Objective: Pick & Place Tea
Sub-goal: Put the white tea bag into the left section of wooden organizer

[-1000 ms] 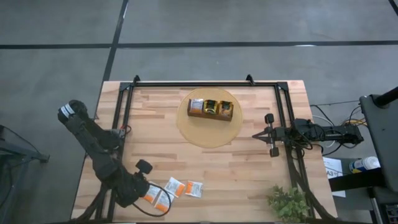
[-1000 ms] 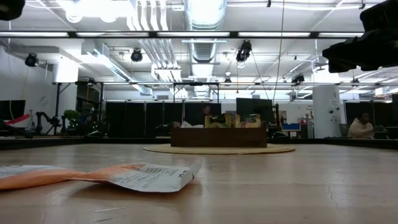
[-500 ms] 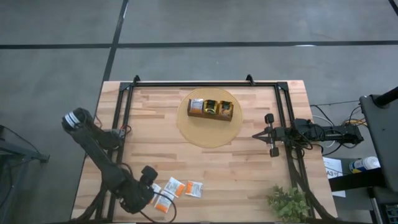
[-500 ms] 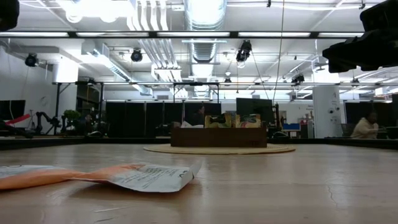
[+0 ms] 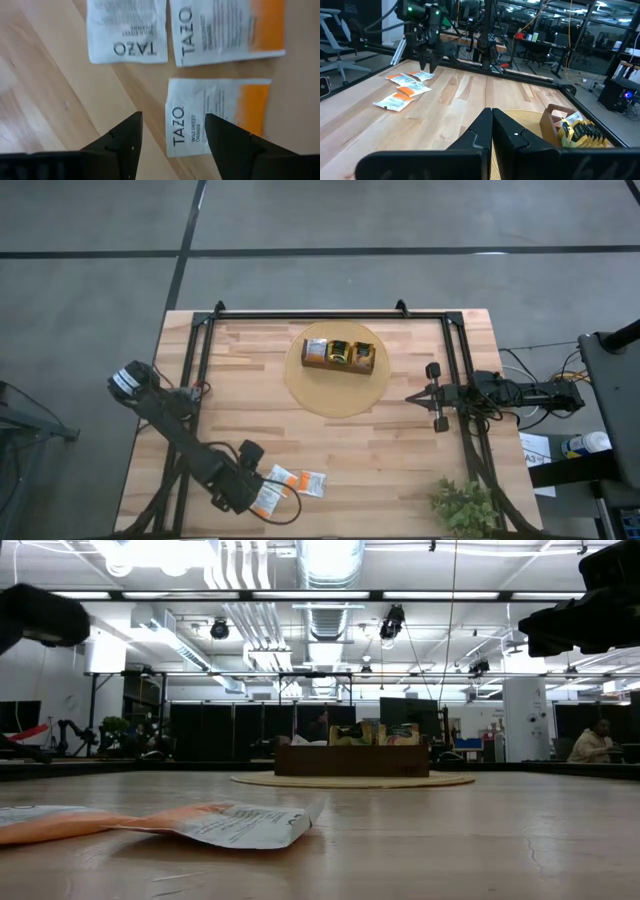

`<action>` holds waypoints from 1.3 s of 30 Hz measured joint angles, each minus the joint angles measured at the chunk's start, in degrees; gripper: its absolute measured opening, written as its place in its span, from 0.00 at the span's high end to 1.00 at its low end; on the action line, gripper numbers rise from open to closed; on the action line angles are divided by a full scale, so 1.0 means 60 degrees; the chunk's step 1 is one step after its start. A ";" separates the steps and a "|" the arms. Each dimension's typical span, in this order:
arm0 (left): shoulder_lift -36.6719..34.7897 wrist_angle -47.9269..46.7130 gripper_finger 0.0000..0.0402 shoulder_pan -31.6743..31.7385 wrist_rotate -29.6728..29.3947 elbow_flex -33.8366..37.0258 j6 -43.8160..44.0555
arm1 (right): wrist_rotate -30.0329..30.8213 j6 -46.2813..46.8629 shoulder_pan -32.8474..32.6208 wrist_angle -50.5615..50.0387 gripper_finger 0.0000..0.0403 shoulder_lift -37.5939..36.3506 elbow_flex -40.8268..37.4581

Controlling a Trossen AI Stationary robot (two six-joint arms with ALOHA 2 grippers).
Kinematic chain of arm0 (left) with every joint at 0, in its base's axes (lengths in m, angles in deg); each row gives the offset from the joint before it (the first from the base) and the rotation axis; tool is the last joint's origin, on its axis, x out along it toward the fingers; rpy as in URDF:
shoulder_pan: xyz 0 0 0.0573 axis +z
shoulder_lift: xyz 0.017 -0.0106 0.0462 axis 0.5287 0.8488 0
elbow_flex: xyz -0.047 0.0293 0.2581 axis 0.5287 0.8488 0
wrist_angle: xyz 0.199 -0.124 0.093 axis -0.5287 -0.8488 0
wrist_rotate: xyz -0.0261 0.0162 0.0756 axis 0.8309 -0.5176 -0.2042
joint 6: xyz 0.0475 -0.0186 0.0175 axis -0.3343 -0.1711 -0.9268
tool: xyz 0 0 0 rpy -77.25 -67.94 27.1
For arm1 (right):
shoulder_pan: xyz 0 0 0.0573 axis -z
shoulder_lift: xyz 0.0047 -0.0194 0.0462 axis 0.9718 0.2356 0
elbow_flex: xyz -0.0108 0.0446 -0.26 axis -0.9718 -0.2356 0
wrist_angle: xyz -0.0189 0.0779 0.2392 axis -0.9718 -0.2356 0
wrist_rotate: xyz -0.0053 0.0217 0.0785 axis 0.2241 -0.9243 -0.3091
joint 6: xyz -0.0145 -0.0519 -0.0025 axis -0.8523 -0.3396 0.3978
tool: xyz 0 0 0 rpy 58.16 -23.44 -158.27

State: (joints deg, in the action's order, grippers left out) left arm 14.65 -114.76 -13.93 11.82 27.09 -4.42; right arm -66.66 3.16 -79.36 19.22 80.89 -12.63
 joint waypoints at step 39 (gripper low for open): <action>-0.0061 0.2036 0.91 0.0015 0.0524 0.1576 0.0779 | 0.0000 0.0000 0.0000 0.0002 0.98 -0.0001 0.0000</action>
State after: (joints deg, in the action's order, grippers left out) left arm 14.28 -102.54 -13.84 14.97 36.54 0.25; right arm -66.66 3.16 -79.36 19.24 80.89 -12.63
